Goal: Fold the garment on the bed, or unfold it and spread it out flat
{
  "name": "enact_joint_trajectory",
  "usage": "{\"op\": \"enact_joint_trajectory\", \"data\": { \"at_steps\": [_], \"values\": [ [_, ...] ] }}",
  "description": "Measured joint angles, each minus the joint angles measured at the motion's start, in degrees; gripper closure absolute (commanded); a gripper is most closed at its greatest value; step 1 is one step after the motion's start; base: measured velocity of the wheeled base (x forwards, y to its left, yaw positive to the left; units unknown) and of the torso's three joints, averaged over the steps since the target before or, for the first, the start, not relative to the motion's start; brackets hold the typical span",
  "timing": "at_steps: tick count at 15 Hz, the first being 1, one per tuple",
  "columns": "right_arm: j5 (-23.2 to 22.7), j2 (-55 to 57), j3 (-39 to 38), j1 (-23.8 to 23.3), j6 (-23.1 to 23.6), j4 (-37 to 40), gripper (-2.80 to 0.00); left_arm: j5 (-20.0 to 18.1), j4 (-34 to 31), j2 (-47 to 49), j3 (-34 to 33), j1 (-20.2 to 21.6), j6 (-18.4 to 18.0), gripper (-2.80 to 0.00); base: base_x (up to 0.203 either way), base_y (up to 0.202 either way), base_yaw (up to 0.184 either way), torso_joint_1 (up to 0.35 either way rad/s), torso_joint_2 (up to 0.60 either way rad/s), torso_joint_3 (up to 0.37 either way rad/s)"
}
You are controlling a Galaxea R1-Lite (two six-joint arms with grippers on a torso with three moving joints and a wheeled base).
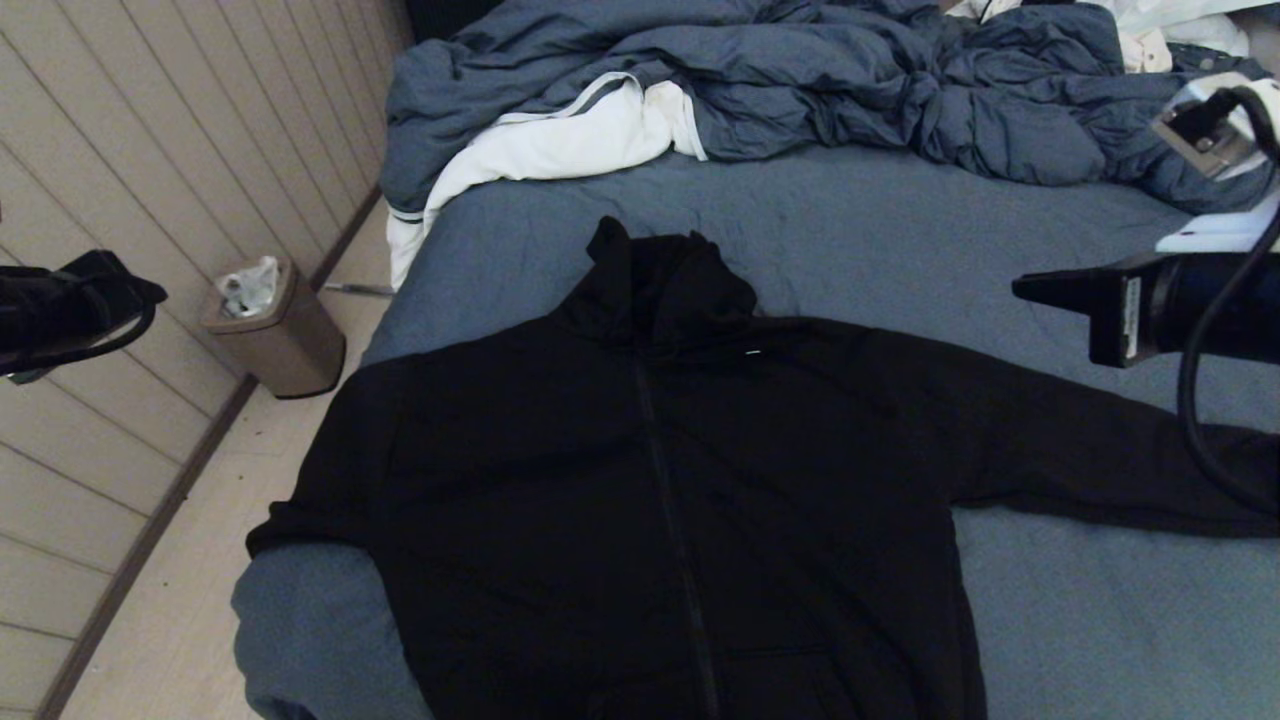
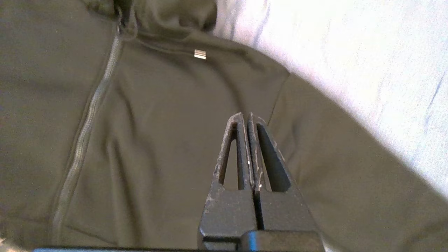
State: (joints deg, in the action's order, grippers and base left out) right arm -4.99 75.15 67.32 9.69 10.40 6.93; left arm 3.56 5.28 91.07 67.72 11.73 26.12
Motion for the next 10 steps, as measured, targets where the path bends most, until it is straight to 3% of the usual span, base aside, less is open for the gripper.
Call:
{"op": "enact_joint_trajectory", "data": {
  "at_steps": [4, 7, 10],
  "values": [
    [0.35, -1.40, 1.93, -0.08, -4.43, 6.54, 0.00, -15.43, -20.61, -14.50, 3.00, -4.79, -0.13, 0.00, 0.000, 0.000, 0.000, 0.000, 0.00, 0.000],
    [0.44, -5.55, -1.47, -0.53, -8.72, 8.49, 0.00, -17.25, -26.16, -22.24, 2.50, -5.70, -0.89, 0.00, 0.000, 0.000, 0.000, 0.000, 0.00, 0.000],
    [0.26, -11.36, -7.34, -0.33, -10.92, 15.22, 0.00, -17.61, -30.37, -30.03, -1.44, -5.93, -3.34, 0.00, 0.000, 0.000, 0.000, 0.000, 0.00, 0.000]
  ]
}}
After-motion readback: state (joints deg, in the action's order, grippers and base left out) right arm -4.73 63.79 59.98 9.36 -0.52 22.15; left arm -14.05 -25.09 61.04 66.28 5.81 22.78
